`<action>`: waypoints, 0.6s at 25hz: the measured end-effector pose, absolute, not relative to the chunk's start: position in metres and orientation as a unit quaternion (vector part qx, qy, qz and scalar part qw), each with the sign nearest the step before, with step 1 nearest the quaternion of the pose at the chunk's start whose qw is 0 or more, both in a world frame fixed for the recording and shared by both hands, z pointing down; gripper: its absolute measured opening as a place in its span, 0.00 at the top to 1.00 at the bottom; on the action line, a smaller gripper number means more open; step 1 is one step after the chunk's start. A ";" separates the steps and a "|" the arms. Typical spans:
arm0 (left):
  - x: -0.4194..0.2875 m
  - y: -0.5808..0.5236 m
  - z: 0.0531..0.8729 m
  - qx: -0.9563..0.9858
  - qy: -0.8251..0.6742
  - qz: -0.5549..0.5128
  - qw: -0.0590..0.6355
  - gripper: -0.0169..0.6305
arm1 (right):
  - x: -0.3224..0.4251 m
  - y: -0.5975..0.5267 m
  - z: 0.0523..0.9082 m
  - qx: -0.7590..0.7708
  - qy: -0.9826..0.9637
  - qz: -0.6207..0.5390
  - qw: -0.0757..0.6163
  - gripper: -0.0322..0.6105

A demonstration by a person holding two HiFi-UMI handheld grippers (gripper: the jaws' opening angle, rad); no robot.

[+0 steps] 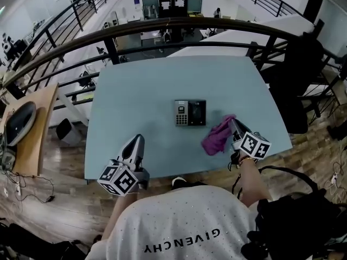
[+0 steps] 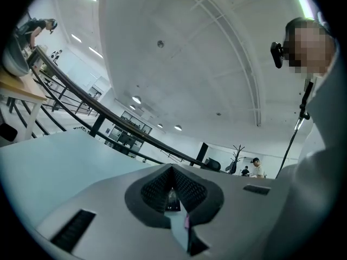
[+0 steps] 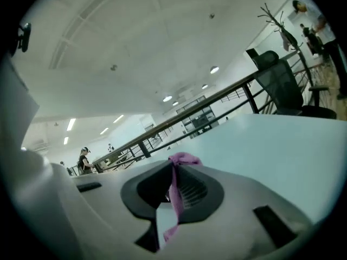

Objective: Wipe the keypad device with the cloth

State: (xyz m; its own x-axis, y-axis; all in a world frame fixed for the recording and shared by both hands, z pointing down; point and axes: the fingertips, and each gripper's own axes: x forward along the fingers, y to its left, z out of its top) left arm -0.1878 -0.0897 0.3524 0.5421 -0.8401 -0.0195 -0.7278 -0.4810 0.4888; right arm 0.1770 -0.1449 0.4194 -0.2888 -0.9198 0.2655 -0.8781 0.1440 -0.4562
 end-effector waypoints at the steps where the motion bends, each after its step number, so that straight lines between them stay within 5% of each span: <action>1: -0.190 -0.084 0.350 0.849 -0.463 -0.133 0.216 0.97 | 0.174 -0.141 0.405 -0.590 0.765 -0.254 0.041 0.91; 15: -0.193 -0.053 0.326 0.848 -0.466 -0.165 0.192 0.97 | 0.127 -0.097 0.286 -0.554 0.829 -0.071 0.023 0.91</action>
State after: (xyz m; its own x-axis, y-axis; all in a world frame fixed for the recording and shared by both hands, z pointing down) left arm -0.1932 -0.0532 0.3257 0.5124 -0.8529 -0.1006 -0.7267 -0.4930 0.4784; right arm 0.1268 -0.0972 0.2857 -0.3859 -0.9216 0.0414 -0.9152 0.3768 -0.1429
